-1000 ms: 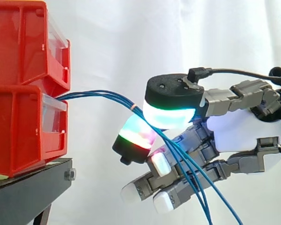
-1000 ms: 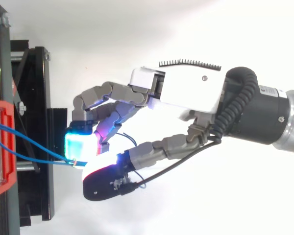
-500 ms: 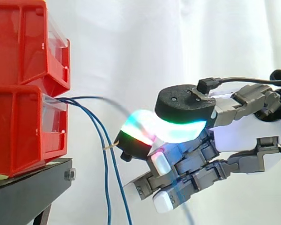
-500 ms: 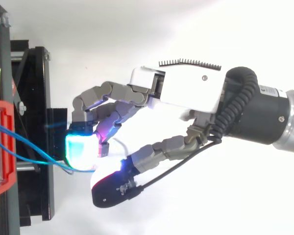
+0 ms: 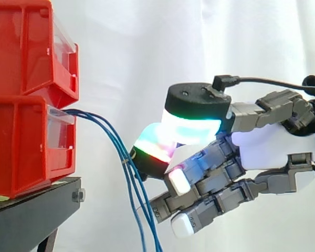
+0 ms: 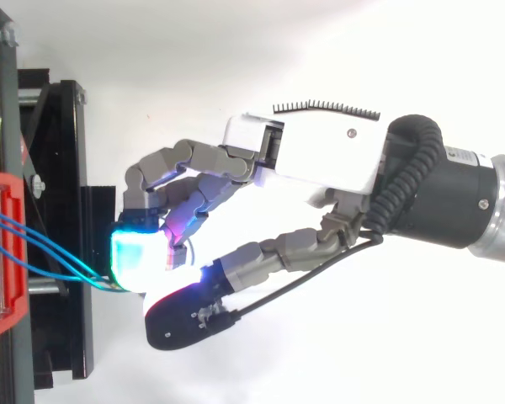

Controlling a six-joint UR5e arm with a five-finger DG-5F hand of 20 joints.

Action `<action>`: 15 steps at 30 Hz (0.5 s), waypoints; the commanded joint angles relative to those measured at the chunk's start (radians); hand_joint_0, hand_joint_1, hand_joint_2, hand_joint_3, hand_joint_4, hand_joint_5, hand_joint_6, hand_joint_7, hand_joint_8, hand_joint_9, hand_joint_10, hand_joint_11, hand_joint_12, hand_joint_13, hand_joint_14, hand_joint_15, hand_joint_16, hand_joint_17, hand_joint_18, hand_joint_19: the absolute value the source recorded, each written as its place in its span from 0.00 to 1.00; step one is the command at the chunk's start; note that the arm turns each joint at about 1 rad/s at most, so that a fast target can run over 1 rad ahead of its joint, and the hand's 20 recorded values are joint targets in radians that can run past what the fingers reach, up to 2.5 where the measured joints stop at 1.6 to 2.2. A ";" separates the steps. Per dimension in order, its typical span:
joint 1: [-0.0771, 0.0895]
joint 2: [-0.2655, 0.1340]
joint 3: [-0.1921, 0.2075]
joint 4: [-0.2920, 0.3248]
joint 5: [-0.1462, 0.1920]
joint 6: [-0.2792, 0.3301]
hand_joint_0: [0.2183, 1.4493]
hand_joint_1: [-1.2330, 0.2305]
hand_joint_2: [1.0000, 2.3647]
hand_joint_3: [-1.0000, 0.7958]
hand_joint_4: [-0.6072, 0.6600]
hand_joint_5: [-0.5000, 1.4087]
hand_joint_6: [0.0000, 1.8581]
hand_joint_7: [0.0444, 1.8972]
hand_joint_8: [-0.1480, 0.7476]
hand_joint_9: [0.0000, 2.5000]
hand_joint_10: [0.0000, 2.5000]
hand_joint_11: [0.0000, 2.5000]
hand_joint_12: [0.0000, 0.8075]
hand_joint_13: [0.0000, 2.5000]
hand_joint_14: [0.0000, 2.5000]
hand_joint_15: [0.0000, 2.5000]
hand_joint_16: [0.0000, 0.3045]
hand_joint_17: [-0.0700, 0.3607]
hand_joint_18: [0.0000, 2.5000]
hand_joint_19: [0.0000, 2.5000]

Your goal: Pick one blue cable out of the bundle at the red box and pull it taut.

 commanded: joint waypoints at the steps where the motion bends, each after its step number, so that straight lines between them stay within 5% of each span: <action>1: 0.000 -0.002 -0.001 0.002 0.002 -0.002 0.29 0.34 0.01 0.33 0.67 0.21 0.32 0.67 0.58 0.32 0.01 0.26 0.52 0.20 0.00 0.10 0.20 0.47 0.25 0.16; 3: -0.002 -0.003 -0.001 0.005 0.005 -0.005 0.29 0.35 0.01 0.33 0.68 0.22 0.27 0.72 0.58 0.31 0.01 0.24 0.52 0.20 0.00 0.10 0.20 0.48 0.25 0.16; 7: -0.002 -0.003 -0.009 0.020 0.023 -0.006 0.28 0.36 0.00 0.32 0.77 0.21 0.27 0.56 0.57 0.30 0.01 0.21 0.53 0.20 0.00 0.10 0.20 0.48 0.25 0.16; 10: -0.002 -0.005 -0.058 0.097 0.077 -0.020 0.28 0.36 0.00 0.32 0.80 0.21 0.27 0.53 0.57 0.30 0.01 0.21 0.53 0.20 0.00 0.10 0.20 0.48 0.24 0.16; 15: 0.001 -0.005 -0.099 0.232 0.091 -0.074 0.28 0.36 0.00 0.31 0.79 0.21 0.27 0.52 0.58 0.30 0.01 0.21 0.53 0.20 0.00 0.10 0.20 0.48 0.24 0.16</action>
